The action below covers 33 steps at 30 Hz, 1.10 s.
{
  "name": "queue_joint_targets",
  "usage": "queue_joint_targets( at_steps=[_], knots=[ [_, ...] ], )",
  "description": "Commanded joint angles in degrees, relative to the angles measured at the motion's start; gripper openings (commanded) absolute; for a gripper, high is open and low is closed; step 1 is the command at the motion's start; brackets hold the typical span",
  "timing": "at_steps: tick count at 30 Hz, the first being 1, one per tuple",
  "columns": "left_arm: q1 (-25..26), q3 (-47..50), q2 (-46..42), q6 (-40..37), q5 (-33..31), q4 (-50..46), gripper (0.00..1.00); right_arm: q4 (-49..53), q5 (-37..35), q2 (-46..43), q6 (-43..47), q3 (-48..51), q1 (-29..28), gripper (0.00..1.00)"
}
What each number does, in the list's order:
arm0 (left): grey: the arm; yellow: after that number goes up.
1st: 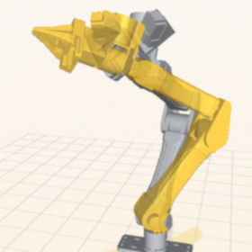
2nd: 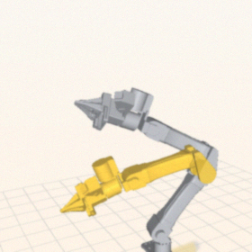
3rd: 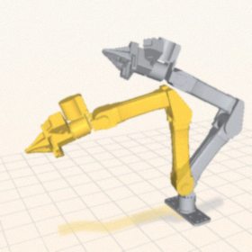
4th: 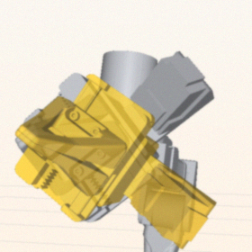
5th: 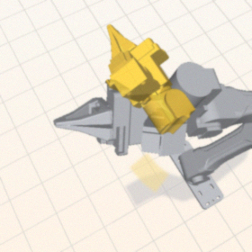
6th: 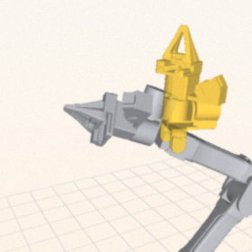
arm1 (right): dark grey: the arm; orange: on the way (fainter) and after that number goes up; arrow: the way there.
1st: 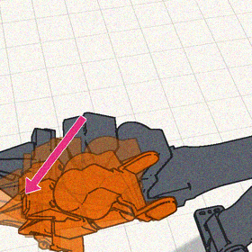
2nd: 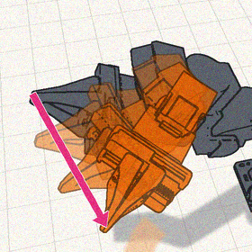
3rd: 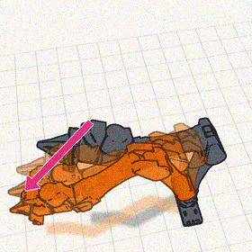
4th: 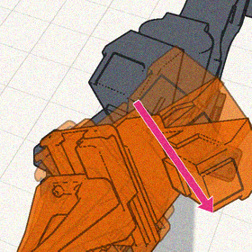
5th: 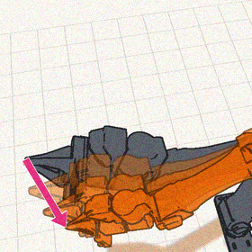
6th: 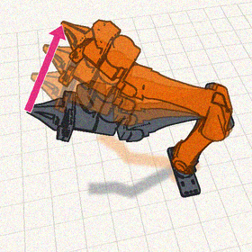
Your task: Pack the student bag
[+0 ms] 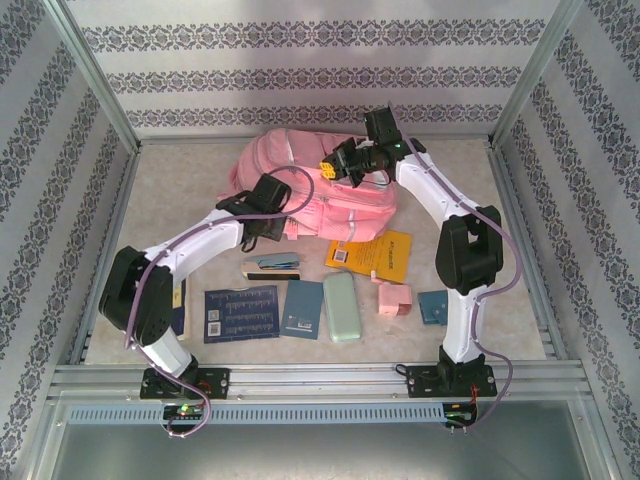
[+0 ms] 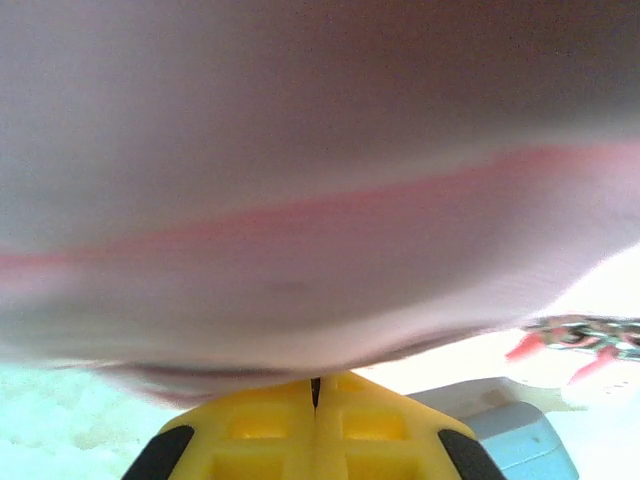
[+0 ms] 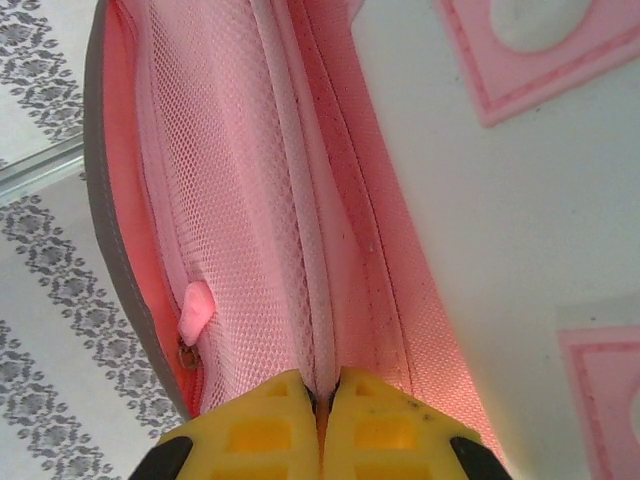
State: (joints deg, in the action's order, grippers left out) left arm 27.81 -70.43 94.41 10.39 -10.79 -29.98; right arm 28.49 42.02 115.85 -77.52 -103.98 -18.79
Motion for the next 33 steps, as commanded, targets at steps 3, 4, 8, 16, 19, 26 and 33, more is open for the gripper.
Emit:
queue_joint_targets(
  at_steps=[3, 4, 8, 16, 19, 26, 33],
  knots=[
    [-3.9, 1.2, -3.4, 1.7, 1.2, 0.6, 0.0, 4.4, 3.0, -2.9, 7.9, -2.7, 0.8, 0.0],
    [-4.0, 1.1, -3.4, 1.8, 2.3, 0.5, 0.0, 4.1, 3.1, -2.9, 7.9, -2.5, 0.9, 0.0],
    [-3.7, 1.5, -3.1, 2.3, 12.7, 1.7, 0.14, 0.7, 5.5, -2.4, 5.7, -2.7, 0.5, 0.0],
    [-1.4, 5.0, -4.2, 5.2, 19.1, 6.5, 0.47, -0.7, 6.9, -2.4, -3.1, -5.1, 0.1, 0.0],
    [0.1, 5.3, -3.2, 5.4, 20.4, 7.5, 0.49, 0.9, 6.9, -1.9, -5.4, -6.9, -0.1, 0.0],
    [3.5, 3.2, -0.1, 6.1, 17.3, 7.5, 0.54, 0.2, 5.8, -2.4, -10.5, -5.9, -0.2, 0.0],
    [7.6, 0.0, 2.0, 7.4, 9.5, 4.9, 0.6, -2.0, 4.3, -3.5, -13.6, -4.2, -1.1, 0.0]
  ],
)
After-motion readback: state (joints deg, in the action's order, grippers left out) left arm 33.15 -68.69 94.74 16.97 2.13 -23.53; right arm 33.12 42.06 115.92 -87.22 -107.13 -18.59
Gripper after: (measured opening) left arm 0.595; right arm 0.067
